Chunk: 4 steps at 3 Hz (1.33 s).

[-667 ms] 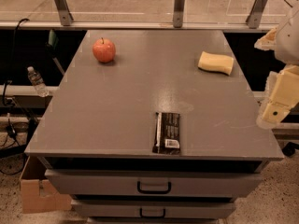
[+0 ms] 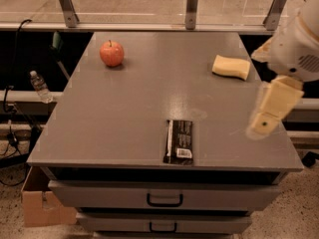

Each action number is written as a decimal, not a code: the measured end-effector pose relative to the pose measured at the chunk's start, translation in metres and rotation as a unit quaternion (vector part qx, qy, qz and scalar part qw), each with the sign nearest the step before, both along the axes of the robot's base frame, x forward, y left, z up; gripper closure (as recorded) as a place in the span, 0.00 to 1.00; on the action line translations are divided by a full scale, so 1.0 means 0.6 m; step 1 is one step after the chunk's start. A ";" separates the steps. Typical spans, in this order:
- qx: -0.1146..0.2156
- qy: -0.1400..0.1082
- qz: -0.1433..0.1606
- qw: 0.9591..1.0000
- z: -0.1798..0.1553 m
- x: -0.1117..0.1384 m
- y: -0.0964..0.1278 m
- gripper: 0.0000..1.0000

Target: Pick rxbar chocolate

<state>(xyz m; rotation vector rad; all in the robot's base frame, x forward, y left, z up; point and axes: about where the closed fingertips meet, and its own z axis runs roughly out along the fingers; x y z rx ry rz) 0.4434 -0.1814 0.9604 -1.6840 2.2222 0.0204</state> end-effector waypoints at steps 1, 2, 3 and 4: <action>0.019 0.027 -0.018 0.999 -0.048 0.006 0.077 0.00; 0.038 0.054 -0.070 0.995 -0.093 0.002 0.130 0.00; 0.045 0.078 -0.127 0.988 -0.142 0.002 0.152 0.00; 0.058 0.084 -0.157 0.982 -0.175 0.000 0.183 0.00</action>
Offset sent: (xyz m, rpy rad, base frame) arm 0.0012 0.1162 -0.0924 0.1289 0.1888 -0.2930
